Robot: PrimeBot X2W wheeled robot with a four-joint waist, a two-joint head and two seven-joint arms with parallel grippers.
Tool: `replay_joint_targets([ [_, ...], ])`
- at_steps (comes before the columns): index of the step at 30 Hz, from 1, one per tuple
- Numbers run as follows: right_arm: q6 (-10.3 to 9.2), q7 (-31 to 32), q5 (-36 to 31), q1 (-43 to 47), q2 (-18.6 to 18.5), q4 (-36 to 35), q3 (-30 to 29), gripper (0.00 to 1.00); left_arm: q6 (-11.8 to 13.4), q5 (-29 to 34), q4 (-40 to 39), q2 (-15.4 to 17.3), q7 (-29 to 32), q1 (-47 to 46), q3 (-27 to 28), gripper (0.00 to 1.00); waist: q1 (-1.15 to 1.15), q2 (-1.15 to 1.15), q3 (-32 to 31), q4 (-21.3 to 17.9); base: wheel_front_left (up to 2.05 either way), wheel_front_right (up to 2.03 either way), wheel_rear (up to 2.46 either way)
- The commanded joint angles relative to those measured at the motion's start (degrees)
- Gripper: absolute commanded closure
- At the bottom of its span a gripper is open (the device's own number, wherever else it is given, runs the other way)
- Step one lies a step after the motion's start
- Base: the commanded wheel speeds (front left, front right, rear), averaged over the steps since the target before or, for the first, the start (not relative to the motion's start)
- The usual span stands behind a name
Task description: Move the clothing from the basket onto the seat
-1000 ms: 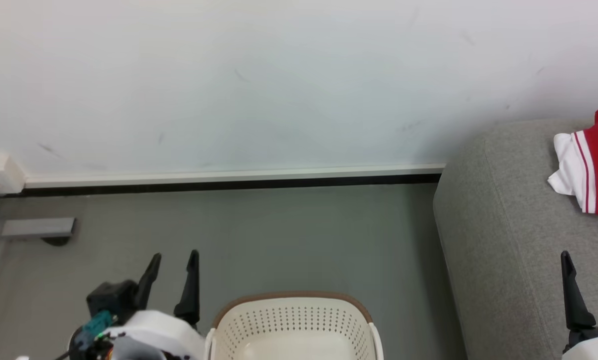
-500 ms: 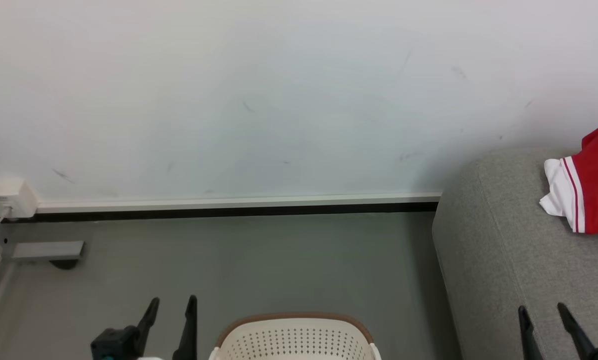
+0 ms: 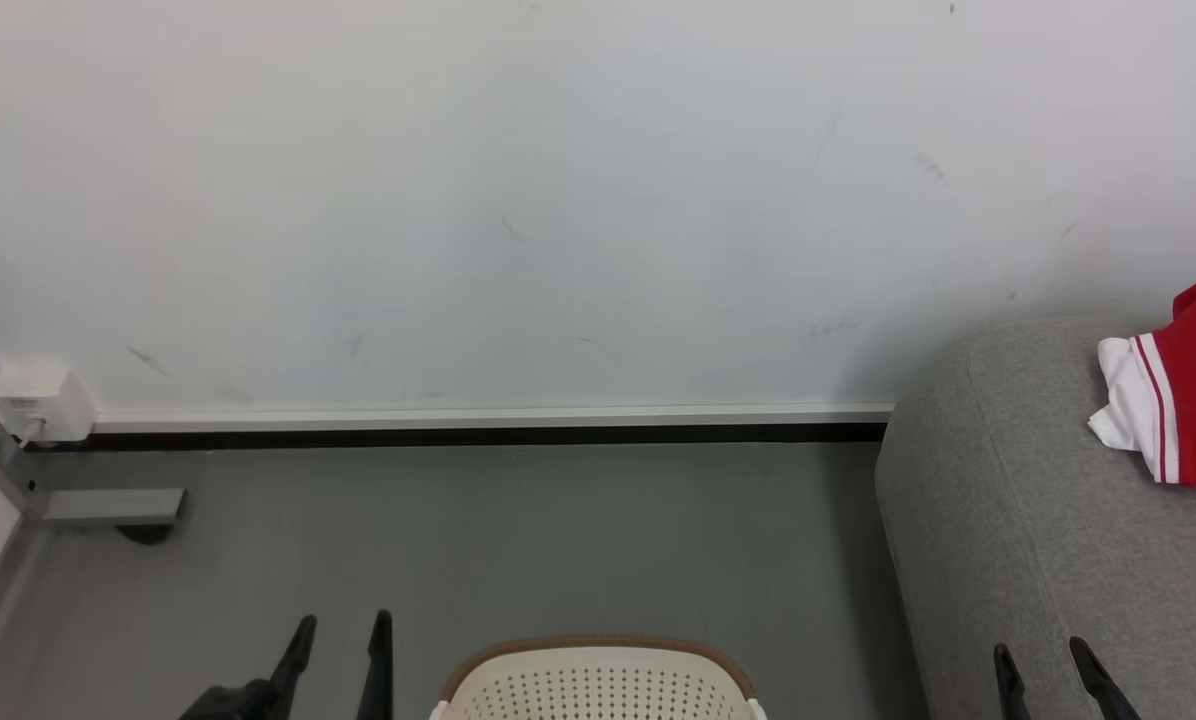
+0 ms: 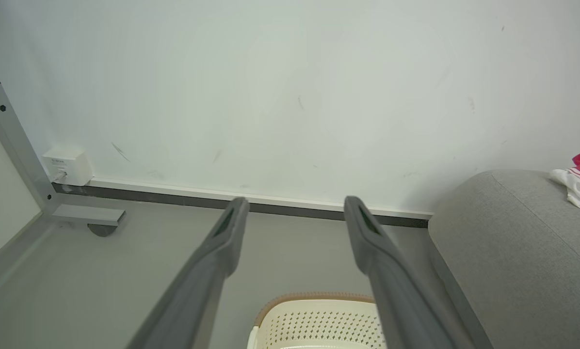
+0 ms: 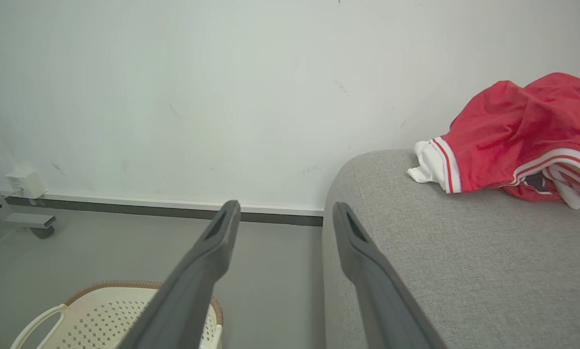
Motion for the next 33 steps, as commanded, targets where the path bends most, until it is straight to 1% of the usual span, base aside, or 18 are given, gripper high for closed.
replay_joint_targets([
  [1,-0.13,-0.01,0.43,0.63,-0.15,-0.14,-0.22,0.00,-0.32,0.85,0.17,-0.11,-0.02,0.53,0.56,0.00,0.00,0.00,0.04,0.02,0.00,0.00,0.00],
  [12,-0.13,-0.01,0.33,0.63,0.06,0.22,-0.17,0.00,-2.93,5.23,1.05,-2.57,-0.02,0.63,4.32,0.00,0.00,0.00,0.30,-0.02,0.00,0.00,0.00],
  [17,-0.13,-0.01,0.57,0.45,-0.10,0.29,0.00,0.00,-3.92,6.16,1.52,-3.67,-0.02,0.73,5.73,0.00,0.00,0.00,0.20,0.01,0.00,0.00,0.00],
  [25,-0.13,-0.01,0.74,0.21,-0.41,0.36,0.06,0.00,-5.23,7.58,2.44,-4.61,-0.02,0.58,7.13,0.00,0.00,0.00,0.21,-0.12,0.00,0.00,0.00],
  [33,-0.13,-0.01,0.79,0.34,-0.26,0.23,-0.01,0.00,-6.02,8.73,2.77,-5.54,-0.02,0.20,8.32,0.00,0.00,0.00,0.20,-0.16,0.00,0.00,0.00],
])
